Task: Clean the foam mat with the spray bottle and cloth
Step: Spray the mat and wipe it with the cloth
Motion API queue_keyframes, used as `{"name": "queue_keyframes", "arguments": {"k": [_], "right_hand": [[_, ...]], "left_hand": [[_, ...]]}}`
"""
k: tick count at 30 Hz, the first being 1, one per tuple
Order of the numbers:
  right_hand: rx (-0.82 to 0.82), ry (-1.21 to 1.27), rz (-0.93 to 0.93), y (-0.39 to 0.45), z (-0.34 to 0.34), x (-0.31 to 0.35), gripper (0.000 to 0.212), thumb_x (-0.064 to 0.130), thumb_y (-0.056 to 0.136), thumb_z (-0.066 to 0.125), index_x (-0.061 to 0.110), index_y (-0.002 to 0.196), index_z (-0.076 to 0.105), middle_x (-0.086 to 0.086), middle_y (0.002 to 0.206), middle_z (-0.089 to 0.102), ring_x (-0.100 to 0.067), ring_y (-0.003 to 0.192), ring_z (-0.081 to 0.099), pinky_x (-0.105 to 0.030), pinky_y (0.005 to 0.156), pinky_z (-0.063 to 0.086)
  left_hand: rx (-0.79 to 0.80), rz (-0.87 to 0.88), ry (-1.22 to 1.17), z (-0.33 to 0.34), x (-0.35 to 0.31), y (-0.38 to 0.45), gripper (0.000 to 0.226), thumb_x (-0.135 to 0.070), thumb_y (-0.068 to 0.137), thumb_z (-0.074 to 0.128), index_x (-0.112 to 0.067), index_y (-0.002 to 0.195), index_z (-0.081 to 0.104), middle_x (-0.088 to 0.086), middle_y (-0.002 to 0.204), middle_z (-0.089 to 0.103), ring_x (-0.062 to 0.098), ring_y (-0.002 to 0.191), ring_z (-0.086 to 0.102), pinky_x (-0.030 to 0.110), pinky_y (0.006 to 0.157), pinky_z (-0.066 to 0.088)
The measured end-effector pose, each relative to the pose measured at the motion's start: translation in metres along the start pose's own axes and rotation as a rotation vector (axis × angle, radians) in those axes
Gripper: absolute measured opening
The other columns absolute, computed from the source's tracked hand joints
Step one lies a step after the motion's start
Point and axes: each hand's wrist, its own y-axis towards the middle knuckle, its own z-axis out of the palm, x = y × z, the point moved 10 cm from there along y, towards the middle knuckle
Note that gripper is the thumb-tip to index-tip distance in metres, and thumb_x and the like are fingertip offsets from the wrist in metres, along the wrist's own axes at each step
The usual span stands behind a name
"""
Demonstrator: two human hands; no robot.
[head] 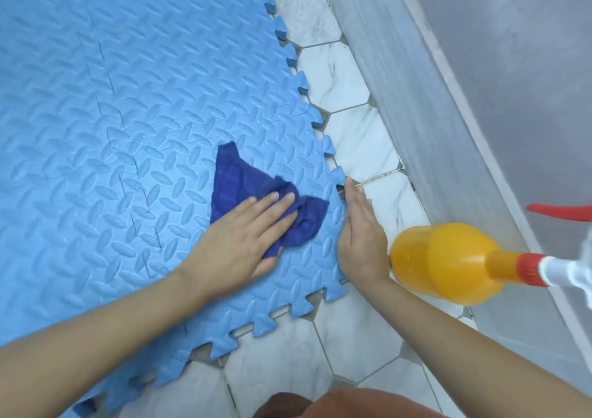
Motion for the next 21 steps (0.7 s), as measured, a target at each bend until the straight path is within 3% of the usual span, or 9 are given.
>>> {"name": "queue_keyframes", "arguments": {"k": [2,4,6,8,10,13,15,18,21], "right_hand": [[0.003,0.003,0.002,0.0,-0.001,0.001,0.055,0.004,0.099,0.033,0.015,0.153,0.031,0.004,0.158,0.035,-0.012,0.148,0.025,-0.029,0.122,0.021],[0.018,0.001,0.009,0.0,-0.001,0.001,0.055,0.001,0.1,0.034,0.014,0.153,0.031,0.003,0.158,0.035,-0.013,0.149,0.024,-0.034,0.122,0.023],[0.055,-0.003,0.022,0.0,0.0,0.002,0.054,0.001,0.101,0.033,0.014,0.154,0.029,0.004,0.159,0.032,-0.014,0.15,0.022,-0.034,0.123,0.02],[0.115,-0.005,0.041,0.003,0.0,0.004,0.053,0.004,0.103,0.032,0.015,0.155,0.027,0.004,0.16,0.029,-0.014,0.151,0.02,-0.03,0.124,0.016],[0.192,0.002,0.067,0.004,-0.005,0.007,0.052,0.01,0.104,0.033,0.017,0.156,0.024,0.004,0.161,0.026,-0.013,0.151,0.018,-0.027,0.123,0.015],[0.239,0.04,0.091,-0.001,-0.026,0.015,0.058,0.015,0.102,0.043,0.018,0.157,0.023,0.004,0.163,0.024,-0.01,0.15,0.02,-0.02,0.118,0.015],[0.192,0.058,0.115,-0.01,-0.048,0.018,0.058,0.02,0.102,0.048,0.019,0.156,0.026,0.005,0.161,0.028,-0.012,0.149,0.024,-0.021,0.117,0.017],[0.129,0.105,0.183,-0.03,-0.077,0.01,0.054,0.028,0.101,0.049,0.02,0.152,0.035,0.003,0.154,0.042,-0.015,0.142,0.039,-0.034,0.118,0.031],[0.108,0.134,0.22,-0.064,-0.097,0.0,0.047,0.028,0.098,0.055,0.02,0.143,0.048,0.002,0.141,0.056,-0.014,0.128,0.054,-0.034,0.105,0.045]], "left_hand": [[0.082,0.199,0.034,0.015,-0.044,-0.034,0.069,-0.047,0.081,0.053,-0.015,0.141,0.044,0.007,0.154,0.033,0.026,0.14,0.034,0.042,0.111,0.024],[0.13,0.257,0.081,0.023,-0.053,-0.045,0.074,-0.052,0.077,0.054,-0.018,0.142,0.042,0.006,0.154,0.032,0.024,0.141,0.031,0.041,0.111,0.022],[0.095,0.089,0.094,0.014,-0.028,-0.034,0.076,-0.056,0.078,0.054,-0.022,0.144,0.04,0.005,0.154,0.032,0.026,0.142,0.031,0.044,0.112,0.022],[0.102,-0.151,0.084,0.0,0.002,-0.024,0.076,-0.064,0.077,0.049,-0.028,0.143,0.042,0.004,0.155,0.032,0.033,0.143,0.028,0.055,0.113,0.02],[0.141,-0.294,0.07,-0.006,0.013,-0.023,0.078,-0.069,0.072,0.045,-0.031,0.141,0.044,0.004,0.153,0.035,0.039,0.141,0.029,0.066,0.103,0.023],[0.242,-0.375,0.116,-0.009,0.005,-0.023,0.07,-0.057,0.064,0.059,-0.027,0.128,0.058,0.011,0.138,0.053,0.041,0.118,0.054,0.051,0.075,0.047],[0.218,-0.402,0.122,-0.019,-0.005,-0.016,0.057,-0.036,0.059,0.075,-0.02,0.113,0.066,0.013,0.118,0.062,0.036,0.091,0.061,0.04,0.06,0.05],[0.159,-0.432,-0.135,-0.023,-0.022,-0.004,0.039,-0.019,0.081,0.056,-0.017,0.12,0.054,0.008,0.115,0.051,0.031,0.095,0.053,0.038,0.072,0.047],[0.109,-0.402,-0.362,-0.027,-0.049,0.004,0.031,-0.021,0.085,0.05,-0.018,0.116,0.052,0.004,0.108,0.048,0.027,0.092,0.053,0.032,0.073,0.041]]}}
